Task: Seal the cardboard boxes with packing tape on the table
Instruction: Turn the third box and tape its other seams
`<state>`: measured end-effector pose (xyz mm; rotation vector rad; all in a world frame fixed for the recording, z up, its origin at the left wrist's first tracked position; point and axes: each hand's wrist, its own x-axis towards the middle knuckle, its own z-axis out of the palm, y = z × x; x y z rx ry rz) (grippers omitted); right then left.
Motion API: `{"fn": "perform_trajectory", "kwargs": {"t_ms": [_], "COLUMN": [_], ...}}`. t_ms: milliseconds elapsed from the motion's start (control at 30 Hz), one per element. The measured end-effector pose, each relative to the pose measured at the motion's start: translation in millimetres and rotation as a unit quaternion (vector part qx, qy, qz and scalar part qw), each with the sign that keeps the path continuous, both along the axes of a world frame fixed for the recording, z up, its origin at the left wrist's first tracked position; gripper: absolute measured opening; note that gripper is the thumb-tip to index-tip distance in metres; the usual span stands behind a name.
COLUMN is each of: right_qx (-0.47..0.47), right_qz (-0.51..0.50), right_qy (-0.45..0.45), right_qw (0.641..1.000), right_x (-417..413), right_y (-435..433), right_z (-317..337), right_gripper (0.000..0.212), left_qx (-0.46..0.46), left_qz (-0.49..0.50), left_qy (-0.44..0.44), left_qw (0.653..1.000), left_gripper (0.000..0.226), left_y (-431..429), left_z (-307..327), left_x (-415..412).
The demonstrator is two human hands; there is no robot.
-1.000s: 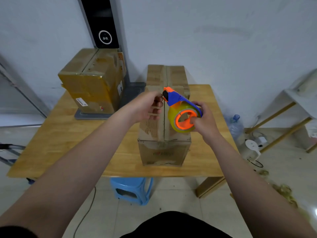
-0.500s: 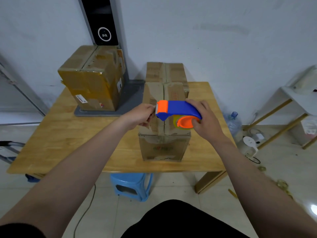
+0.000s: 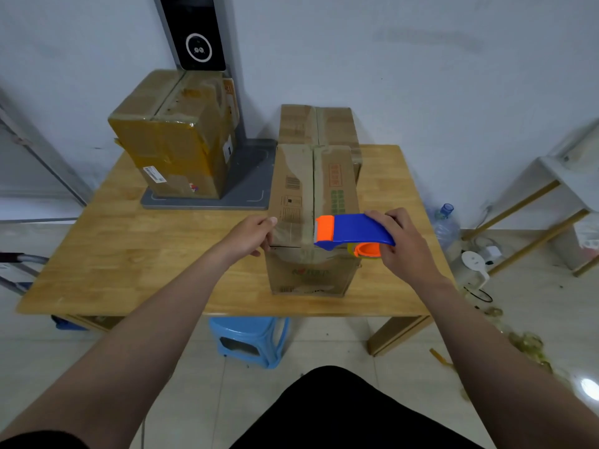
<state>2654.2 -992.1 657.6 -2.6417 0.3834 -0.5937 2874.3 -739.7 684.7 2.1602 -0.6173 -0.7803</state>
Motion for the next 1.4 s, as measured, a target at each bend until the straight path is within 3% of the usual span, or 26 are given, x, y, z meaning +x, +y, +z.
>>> {"fn": "perform_trajectory", "kwargs": {"t_ms": [167, 400, 833, 900, 967, 1000, 1033, 1100, 1400], "right_qx": [-0.013, -0.009, -0.023, -0.027, -0.021, -0.018, -0.016, -0.019, -0.014], "right_qz": [0.019, 0.035, 0.048, 0.051, 0.045, 0.041, 0.038, 0.040, 0.071], "right_qy": [-0.005, -0.018, -0.044, -0.047, -0.052, -0.054, -0.055, -0.057, -0.073], "right_qw": [1.000, 0.999, 0.998, 0.997, 0.997, 0.998, 0.998, 0.997, 0.995], "right_x": [4, 10, 16, 17, 18, 18, 18, 18, 14], "right_y": [-1, 2, -3, -3, -4, -4, -4, -3, 6], "right_z": [0, 0, 13, 15, 16, 17, 17, 17, 6], "right_gripper": [0.076, 0.074, 0.066, 0.066, 0.068, 0.069, 0.070, 0.071, 0.068], "left_qx": [0.028, -0.046, -0.017, -0.024, -0.036, -0.032, -0.028, -0.031, -0.059], "left_qz": [-0.034, 0.036, 0.038, 0.052, 0.053, 0.052, 0.044, 0.057, 0.112], "left_qy": [0.052, 0.175, 0.221, 0.228, 0.251, 0.256, 0.239, 0.213, 0.215], "left_qw": [0.998, 0.983, 0.974, 0.972, 0.966, 0.965, 0.970, 0.975, 0.968], "left_gripper": [0.030, 0.018, 0.014, 0.022, 0.043, 0.070, 0.049, 0.036, 0.023], "left_y": [11, 18, 15, 17, 22, 24, 26, 28, 36], "left_z": [-5, -9, -10, -12, -15, -20, -20, -22, -27], "left_x": [10, 12, 12, 12, 15, 18, 17, 16, 11]}}
